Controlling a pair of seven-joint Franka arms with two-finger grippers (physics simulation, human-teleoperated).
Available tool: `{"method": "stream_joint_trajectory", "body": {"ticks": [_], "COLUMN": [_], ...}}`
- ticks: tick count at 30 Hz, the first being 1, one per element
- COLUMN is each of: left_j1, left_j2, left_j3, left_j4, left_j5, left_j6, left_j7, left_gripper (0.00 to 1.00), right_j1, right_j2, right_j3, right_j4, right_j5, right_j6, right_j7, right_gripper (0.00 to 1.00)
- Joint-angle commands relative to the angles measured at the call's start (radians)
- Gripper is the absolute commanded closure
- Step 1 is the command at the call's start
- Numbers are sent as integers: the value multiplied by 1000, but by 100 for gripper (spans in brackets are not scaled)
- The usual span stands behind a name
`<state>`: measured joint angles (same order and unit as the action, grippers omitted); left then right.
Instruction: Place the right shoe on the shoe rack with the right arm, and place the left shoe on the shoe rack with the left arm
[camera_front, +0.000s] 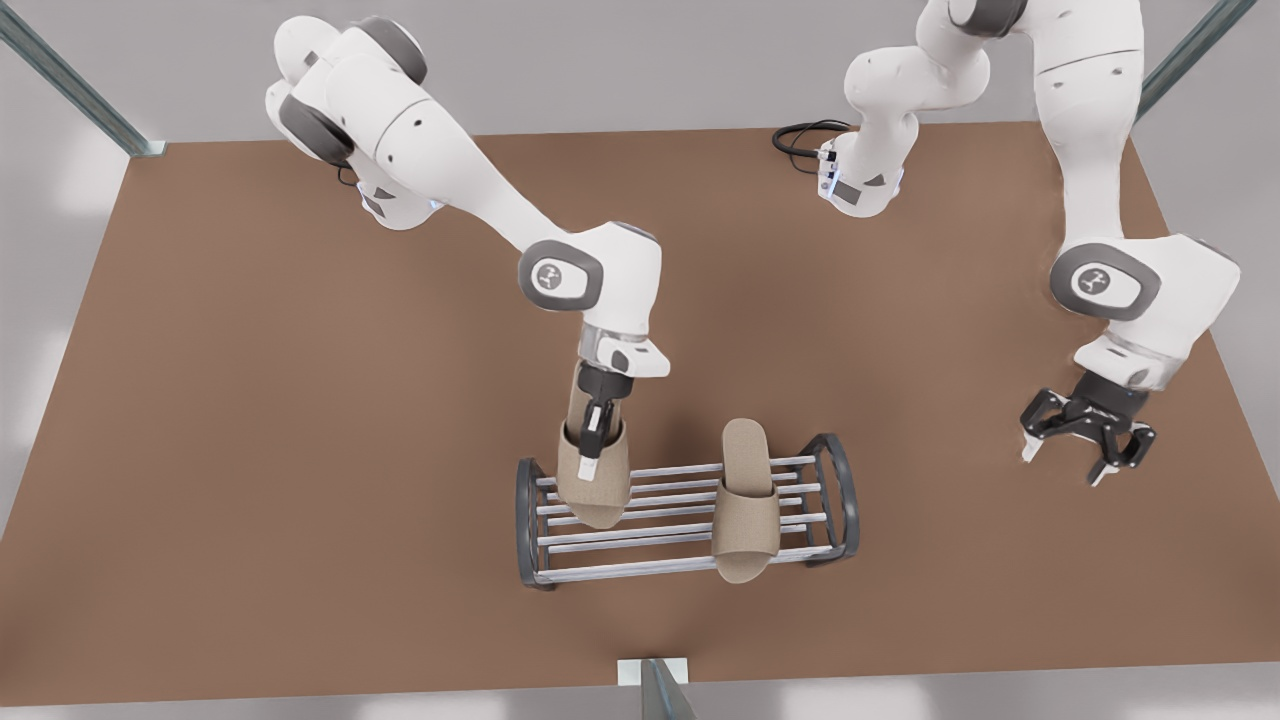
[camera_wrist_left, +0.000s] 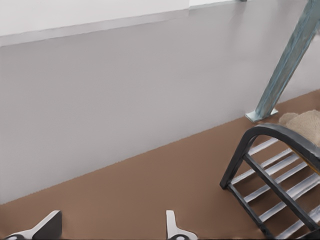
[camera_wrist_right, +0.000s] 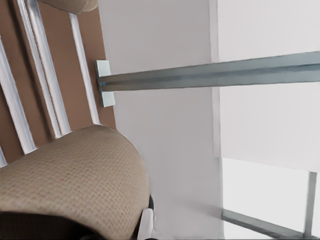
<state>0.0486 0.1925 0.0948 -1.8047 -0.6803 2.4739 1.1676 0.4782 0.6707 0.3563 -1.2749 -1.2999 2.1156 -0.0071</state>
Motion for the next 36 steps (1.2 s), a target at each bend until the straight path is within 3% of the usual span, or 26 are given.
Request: {"method": "stream_joint_trajectory", "body": {"ticks": [1,2,3,4,5,6,7,8,10,17,18,20,22,23,24,25,26,27,28,30,36], "left_j1": [-44,-59,-81,-90,-131,-127,-127,-121,-121,-122,-122,-122,-122,-122,-122,-122,-121,-122,-122,-125,-125], "left_j2": [-4,8,103,218,217,170,122,101,122,160,160,159,157,156,148,148,147,139,140,140,165], "left_j3": [-16,-110,-141,-141,-173,-178,-178,-173,-171,-165,-165,-165,-164,-165,-167,-168,-168,-173,-178,-178,-178], "left_j4": [148,198,408,616,559,443,326,323,331,378,378,378,378,378,380,403,432,438,455,455,476], "left_j5": [633,636,648,764,1019,940,871,823,759,722,722,722,722,722,717,711,667,665,666,673,663], "left_j6": [-949,-1003,-1252,-1473,-1466,-1323,-1216,-1210,-1170,-1179,-1179,-1173,-1172,-1170,-1142,-1138,-1138,-1135,-1136,-1158,-1195], "left_j7": [-1306,-1789,-1808,-1369,-897,-913,-924,-951,-1371,-1376,-1376,-1376,-1376,-1378,-1379,-1379,-1376,-1372,-1369,-1367,-1372], "left_gripper": [0,0,0,0,0,0,0,0,0,0,0,0,0,0,0,0,0,0,0,0,0], "right_j1": [14,14,14,25,33,34,34,36,57,66,66,63,20,-64,-138,-219,-306,-414,-435,-457,-446], "right_j2": [46,63,70,92,122,127,129,135,152,173,144,-31,-196,-285,-368,-425,-514,-522,-520,-565,-434], "right_j3": [-33,-34,-34,-45,-48,-50,-50,-50,-51,-48,-43,-42,-48,-50,-152,-197,-261,-277,-362,-356,-361], "right_j4": [46,51,54,75,115,115,121,127,132,114,92,-121,-199,-218,-210,-218,-236,-236,-261,-377,-227], "right_j5": [-10,-10,-10,-10,-9,-5,-5,-5,-5,-9,-5,37,284,516,841,1042,1215,1280,1334,1328,1303], "right_j6": [-2,0,17,27,33,79,101,104,96,81,78,99,75,24,-69,-129,-327,-413,-411,-425,-394], "right_j7": [32,33,33,36,55,128,133,133,139,139,137,229,242,245,242,226,234,202,136,141,124], "right_gripper": [79,79,79,79,79,0,0,0,0,0,0,0,0,0,0,0,0,0,0,0,0]}}
